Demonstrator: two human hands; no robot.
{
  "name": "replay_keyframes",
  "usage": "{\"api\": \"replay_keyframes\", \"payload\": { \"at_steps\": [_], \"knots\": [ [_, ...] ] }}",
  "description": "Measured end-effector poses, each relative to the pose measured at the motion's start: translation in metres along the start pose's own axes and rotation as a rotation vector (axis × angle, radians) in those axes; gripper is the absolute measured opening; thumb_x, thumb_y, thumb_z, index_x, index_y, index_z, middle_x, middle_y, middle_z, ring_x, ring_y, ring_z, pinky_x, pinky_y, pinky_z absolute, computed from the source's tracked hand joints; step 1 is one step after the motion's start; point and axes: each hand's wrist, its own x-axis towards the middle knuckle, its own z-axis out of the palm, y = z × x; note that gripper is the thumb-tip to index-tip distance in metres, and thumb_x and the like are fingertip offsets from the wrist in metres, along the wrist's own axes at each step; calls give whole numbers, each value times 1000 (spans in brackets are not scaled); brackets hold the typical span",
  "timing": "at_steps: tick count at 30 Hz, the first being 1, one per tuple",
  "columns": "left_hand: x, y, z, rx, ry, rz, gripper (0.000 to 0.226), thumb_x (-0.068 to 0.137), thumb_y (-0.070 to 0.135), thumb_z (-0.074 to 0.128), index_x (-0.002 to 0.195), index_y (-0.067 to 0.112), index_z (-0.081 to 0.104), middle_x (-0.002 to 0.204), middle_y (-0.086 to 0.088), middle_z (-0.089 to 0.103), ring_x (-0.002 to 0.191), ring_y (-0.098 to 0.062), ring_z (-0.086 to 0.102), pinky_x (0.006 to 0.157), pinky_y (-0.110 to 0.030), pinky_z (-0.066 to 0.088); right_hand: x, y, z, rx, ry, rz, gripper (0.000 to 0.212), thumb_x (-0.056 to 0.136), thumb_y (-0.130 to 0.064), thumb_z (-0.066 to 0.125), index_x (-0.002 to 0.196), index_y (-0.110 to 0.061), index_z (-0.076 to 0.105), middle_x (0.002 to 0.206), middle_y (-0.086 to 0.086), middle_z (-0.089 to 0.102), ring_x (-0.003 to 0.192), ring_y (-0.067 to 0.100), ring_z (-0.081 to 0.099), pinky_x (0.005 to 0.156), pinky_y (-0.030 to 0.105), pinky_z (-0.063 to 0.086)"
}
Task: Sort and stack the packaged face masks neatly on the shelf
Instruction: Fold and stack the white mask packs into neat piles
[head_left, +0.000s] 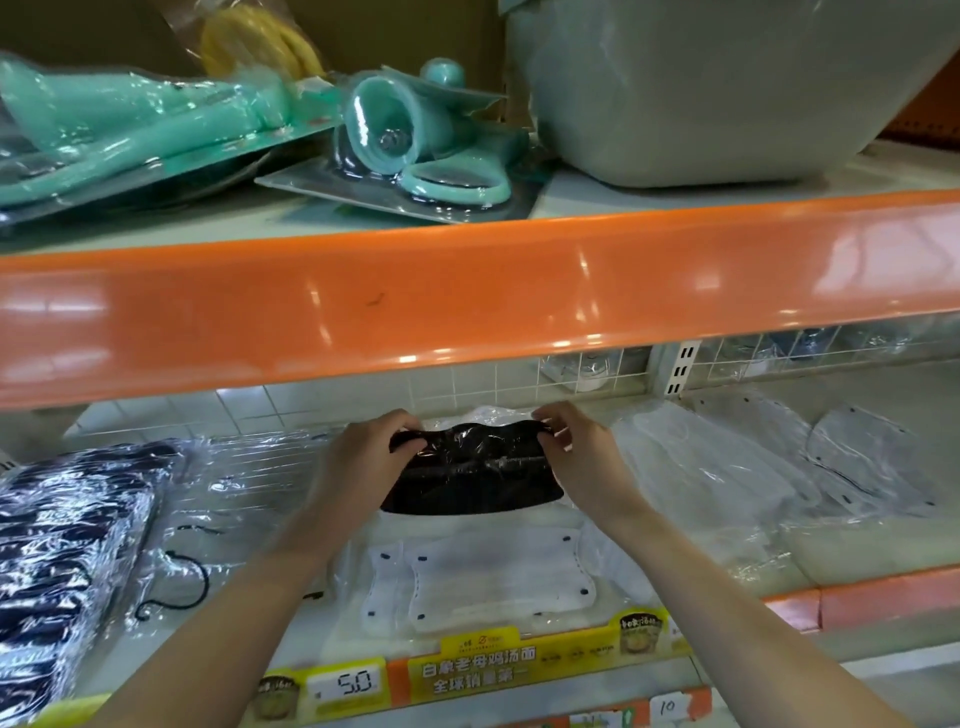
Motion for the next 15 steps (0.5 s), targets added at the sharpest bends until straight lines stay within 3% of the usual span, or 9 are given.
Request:
{"api": "replay_keyframes", "payload": {
  "at_steps": [1,3,5,6,8,10,12,15],
  "knots": [
    [-3,-8,0,-32,-4,-18,9,87,25,69,96,25,68,76,4,69,64,-19,65,61,-35,54,-3,-1,4,-44,21,-26,27,90,-1,55,113,-13,63,99,-2,63,81,9,58,66,12,42],
    [-8,-21,-3,-102,-33,-35,9,86,18,69,94,23,69,80,8,69,69,-19,66,63,-34,54,-8,-1,16,-318,131,-248,36,82,3,62,115,-10,61,112,8,60,98,23,55,78,27,48],
    [-13,-29,-8,-196,-81,-60,15,86,12,68,86,27,65,83,13,65,76,-8,64,67,-19,47,-16,-3,28,-487,165,-486,34,83,-15,64,116,-12,59,118,8,59,107,27,49,84,39,47],
    [-15,-33,-11,-236,-112,-86,21,86,9,67,81,30,63,83,14,64,79,-4,62,70,-16,43,-20,-6,35,-497,102,-551,35,85,-28,59,117,-14,57,119,7,59,109,25,49,87,38,46],
    [-20,-43,-18,-358,-207,-193,26,88,5,65,77,29,65,81,8,66,83,-12,63,75,-20,43,-31,-12,50,-518,-97,-575,48,83,-48,49,119,-17,59,121,3,59,111,23,53,91,37,46],
    [-25,-49,-30,-526,-296,-334,21,90,3,61,79,18,70,82,-4,68,85,-21,62,72,-25,44,-40,-17,65,-566,-206,-554,55,79,-54,45,120,-19,60,123,1,59,110,21,56,91,38,49],
    [-29,-55,-45,-531,-342,-396,12,93,5,59,92,11,69,88,-11,66,83,-20,57,64,-22,41,-47,-23,77,-570,-248,-556,58,77,-56,45,120,-21,59,124,0,59,111,19,55,91,35,48],
    [-32,-69,-63,-479,-344,-470,12,95,17,59,93,26,67,90,0,67,82,-14,58,62,-21,43,-54,-36,94,-516,-262,-617,60,78,-58,47,123,-20,56,127,0,56,114,17,47,96,28,33]
  ]
}}
